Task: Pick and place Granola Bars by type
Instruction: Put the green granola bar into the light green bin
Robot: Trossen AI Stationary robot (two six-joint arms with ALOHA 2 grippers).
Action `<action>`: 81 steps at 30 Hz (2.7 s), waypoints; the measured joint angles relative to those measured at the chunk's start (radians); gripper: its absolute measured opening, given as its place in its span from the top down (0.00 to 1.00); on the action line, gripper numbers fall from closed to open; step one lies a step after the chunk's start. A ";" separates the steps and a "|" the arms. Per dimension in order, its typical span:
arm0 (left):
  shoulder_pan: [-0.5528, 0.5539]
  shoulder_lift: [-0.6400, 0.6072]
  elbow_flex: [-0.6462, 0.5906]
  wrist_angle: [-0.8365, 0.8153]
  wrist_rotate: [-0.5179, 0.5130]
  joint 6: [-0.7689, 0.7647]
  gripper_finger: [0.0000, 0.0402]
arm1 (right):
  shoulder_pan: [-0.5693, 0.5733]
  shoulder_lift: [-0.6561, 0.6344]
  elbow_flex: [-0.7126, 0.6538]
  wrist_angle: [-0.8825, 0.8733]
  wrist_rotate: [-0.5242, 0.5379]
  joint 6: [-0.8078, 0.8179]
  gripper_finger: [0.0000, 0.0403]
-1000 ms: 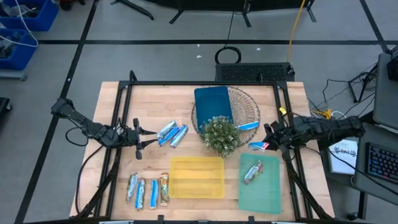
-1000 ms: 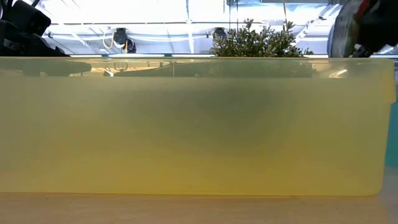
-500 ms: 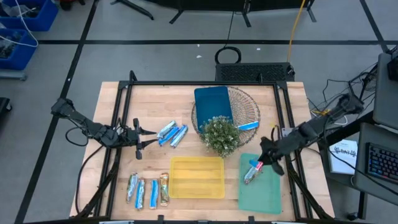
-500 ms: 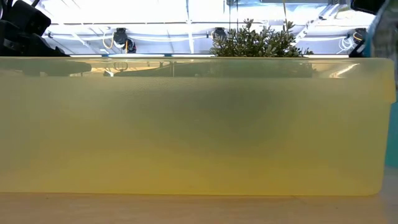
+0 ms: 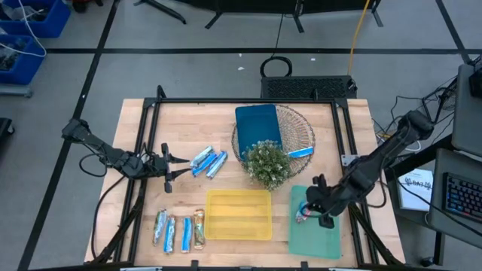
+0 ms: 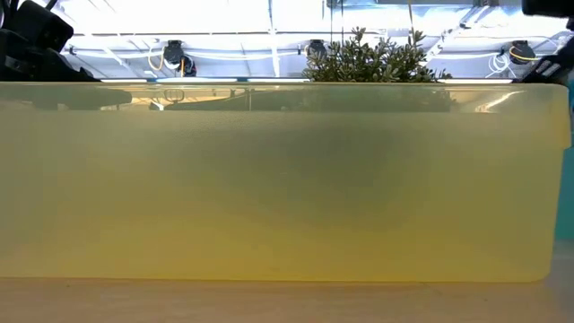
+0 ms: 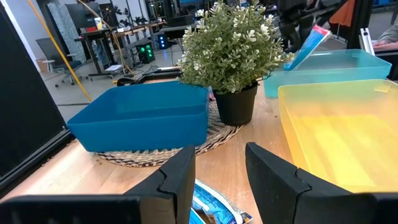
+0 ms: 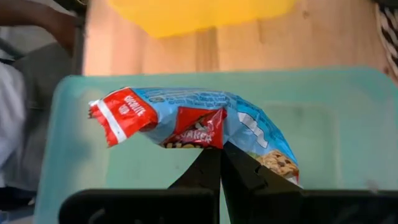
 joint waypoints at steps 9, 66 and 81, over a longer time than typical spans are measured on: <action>0.000 0.000 0.000 0.000 0.000 0.000 0.64 | 0.000 0.004 0.000 -0.102 0.027 0.079 1.00; 0.000 0.000 0.000 0.000 0.000 0.000 0.64 | -0.018 0.004 -0.008 -0.202 0.270 0.040 0.72; 0.000 0.000 0.000 0.000 0.000 0.000 0.64 | -0.411 -0.062 -0.008 -0.244 0.443 -0.400 0.70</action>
